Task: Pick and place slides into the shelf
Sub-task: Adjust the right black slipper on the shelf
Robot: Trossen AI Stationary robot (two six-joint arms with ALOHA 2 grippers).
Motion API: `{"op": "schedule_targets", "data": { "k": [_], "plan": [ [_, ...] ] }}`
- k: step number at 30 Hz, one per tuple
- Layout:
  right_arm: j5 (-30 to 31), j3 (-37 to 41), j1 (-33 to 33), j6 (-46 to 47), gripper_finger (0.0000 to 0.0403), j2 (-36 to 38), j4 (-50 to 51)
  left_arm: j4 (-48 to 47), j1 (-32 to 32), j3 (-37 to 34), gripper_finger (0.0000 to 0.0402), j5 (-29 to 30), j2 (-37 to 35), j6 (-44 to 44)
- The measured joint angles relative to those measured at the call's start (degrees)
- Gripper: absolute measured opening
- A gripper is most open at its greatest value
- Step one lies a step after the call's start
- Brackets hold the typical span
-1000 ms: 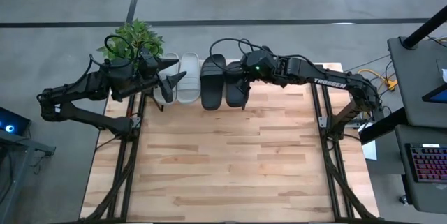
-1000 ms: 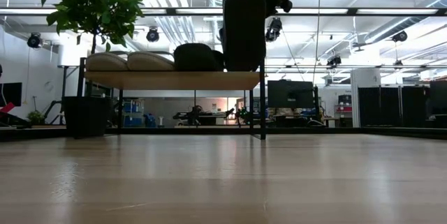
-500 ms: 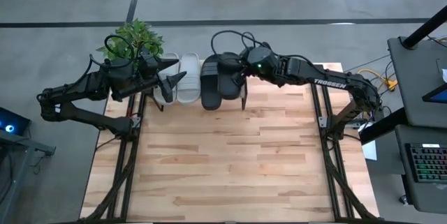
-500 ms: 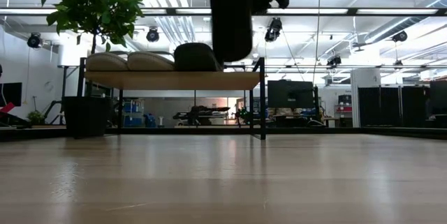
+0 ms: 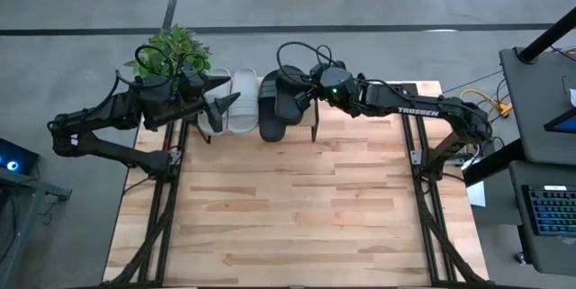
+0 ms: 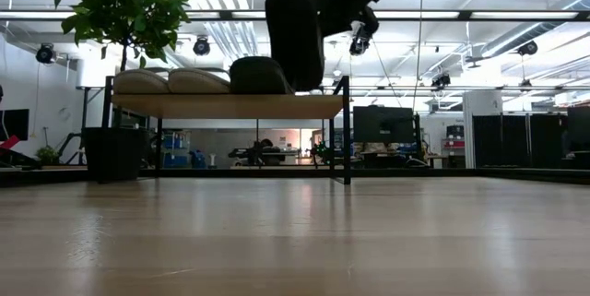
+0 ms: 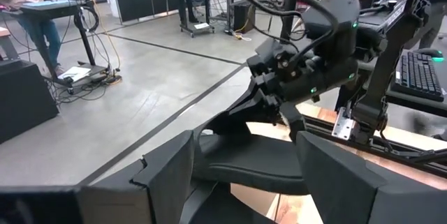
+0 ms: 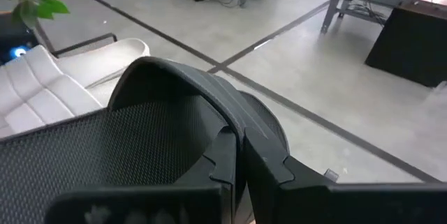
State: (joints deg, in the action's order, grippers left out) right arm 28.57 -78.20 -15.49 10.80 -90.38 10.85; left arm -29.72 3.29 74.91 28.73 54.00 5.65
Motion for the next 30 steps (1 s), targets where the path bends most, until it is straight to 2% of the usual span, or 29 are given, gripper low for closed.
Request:
{"op": "schedule_targets", "data": {
  "k": [16, 27, 30],
  "plan": [
    [-0.66, 17.57, -0.66, 4.14, 0.0011, 9.61, -10.73, -0.84, -0.01, 0.0, 0.0238, 0.01, -0.09, 0.0],
    [-3.83, 20.59, -1.53, 2.24, 0.0011, 9.56, -13.92, -0.79, -0.01, 0.0, 0.0238, 0.0, -0.02, 1.41],
    [-7.77, 20.55, -2.98, 2.54, 0.0011, 9.51, -13.79, -0.77, 0.0, 0.0, 0.0238, 0.0, 0.04, 1.53]
  ]
}}
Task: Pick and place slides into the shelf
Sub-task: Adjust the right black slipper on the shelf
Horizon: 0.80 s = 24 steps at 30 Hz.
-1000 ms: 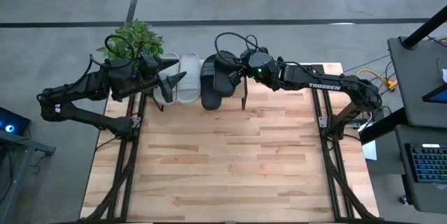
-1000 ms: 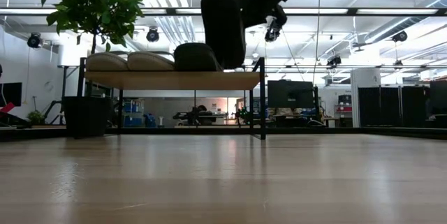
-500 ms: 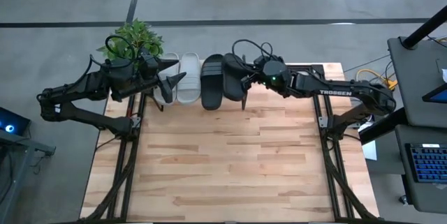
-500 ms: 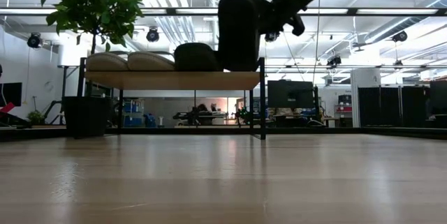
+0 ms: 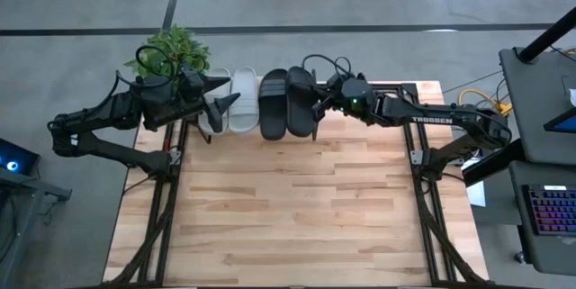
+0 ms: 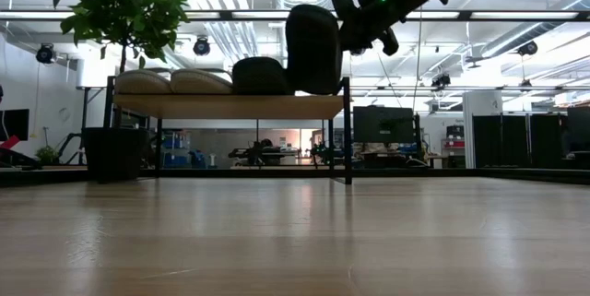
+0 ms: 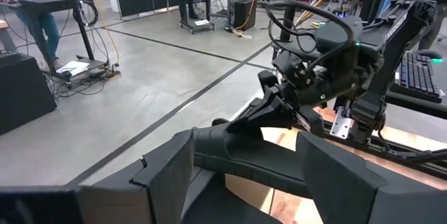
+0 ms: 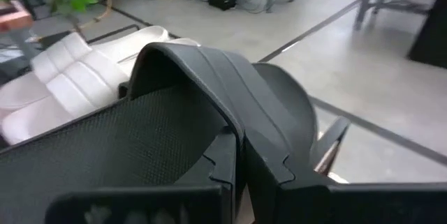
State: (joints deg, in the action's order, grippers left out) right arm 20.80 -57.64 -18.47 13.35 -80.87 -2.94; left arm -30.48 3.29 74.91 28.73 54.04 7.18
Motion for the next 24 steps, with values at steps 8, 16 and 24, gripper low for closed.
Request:
{"op": "schedule_targets", "data": {
  "k": [8, 16, 24],
  "plan": [
    [-7.79, -0.12, -2.74, 1.16, 0.0011, -0.16, -3.22, -0.02, 0.0, 0.0, 0.0238, -0.02, 0.2, 0.01],
    [-10.92, -2.62, -2.49, -2.85, 0.0011, -0.22, -2.59, 0.0, -0.02, 0.0, 0.0238, 0.0, 0.2, 0.03],
    [-10.96, -5.07, -3.27, -10.96, 0.0011, 0.01, 1.42, -0.02, 0.0, 0.0, 0.0238, 0.0, 0.2, 0.02]
  ]
}}
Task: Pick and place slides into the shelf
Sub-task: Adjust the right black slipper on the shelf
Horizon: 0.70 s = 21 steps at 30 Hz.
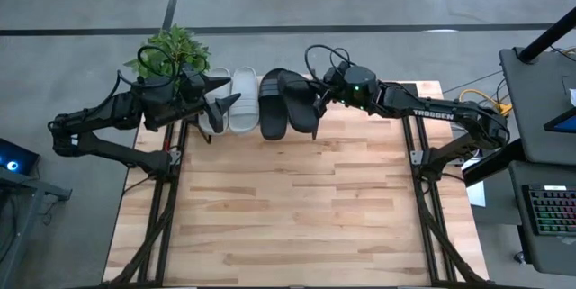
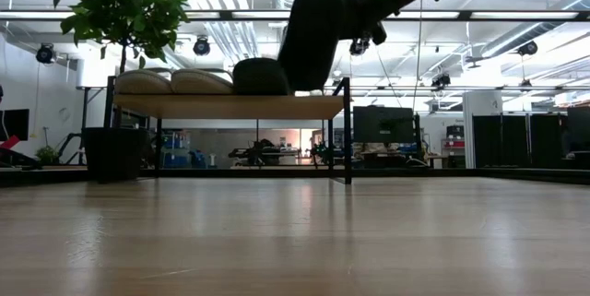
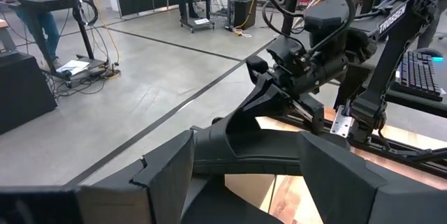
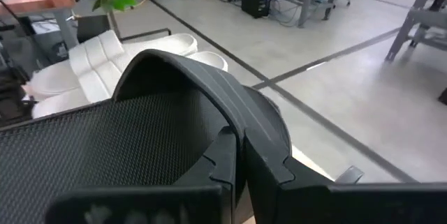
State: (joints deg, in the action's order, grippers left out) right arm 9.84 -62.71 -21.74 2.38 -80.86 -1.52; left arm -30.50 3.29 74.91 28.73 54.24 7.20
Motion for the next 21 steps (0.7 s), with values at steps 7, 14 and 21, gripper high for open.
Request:
{"op": "schedule_targets", "data": {
  "k": [7, 14, 21],
  "plan": [
    [0.31, 1.25, -2.54, -0.5, 0.0011, -0.23, -0.35, 0.0, 0.0, 0.0, 0.0238, -0.02, 0.0, -0.02],
    [-1.87, 1.33, -2.75, 0.58, 0.0011, -3.38, -1.15, 0.02, -0.01, 0.0, 0.0238, 0.0, 0.0, 0.0],
    [-2.75, 1.33, -2.47, 1.02, 0.0011, -5.7, -1.4, 0.02, -0.02, 0.0, 0.0238, 0.0, 0.0, 0.02]
  ]
}}
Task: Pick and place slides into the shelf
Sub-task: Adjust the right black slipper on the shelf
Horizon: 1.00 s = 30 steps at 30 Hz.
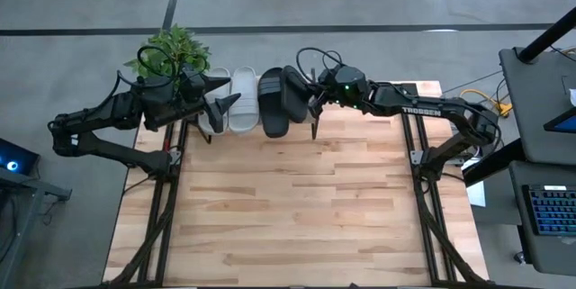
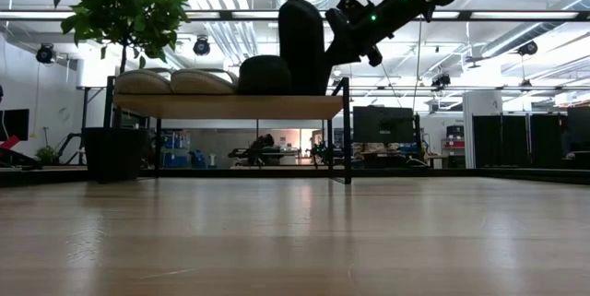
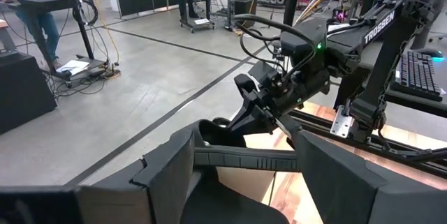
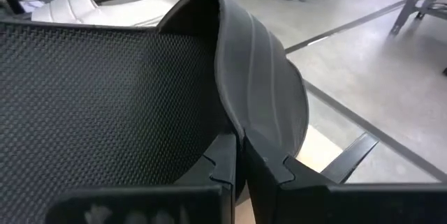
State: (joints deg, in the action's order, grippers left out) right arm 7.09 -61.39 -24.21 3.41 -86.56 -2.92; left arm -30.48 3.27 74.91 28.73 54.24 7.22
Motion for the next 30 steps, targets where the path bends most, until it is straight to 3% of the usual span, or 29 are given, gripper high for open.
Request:
{"op": "schedule_targets", "data": {
  "k": [11, 19, 30],
  "plan": [
    [0.71, -0.11, 0.18, -7.42, 0.0011, 2.98, 4.15, 0.0, 0.02, 0.0, 0.0238, 0.0, 0.0, -0.02],
    [0.17, -0.11, 0.2, -6.68, 0.0014, 2.99, 7.17, 0.0, 0.02, 0.0, 0.0238, 0.0, 0.07, -0.04],
    [0.2, -1.34, 0.2, -5.39, 0.0091, 4.4, 12.72, -0.01, 0.02, 0.0, 0.0238, -0.02, 0.17, 0.0]
  ]
}}
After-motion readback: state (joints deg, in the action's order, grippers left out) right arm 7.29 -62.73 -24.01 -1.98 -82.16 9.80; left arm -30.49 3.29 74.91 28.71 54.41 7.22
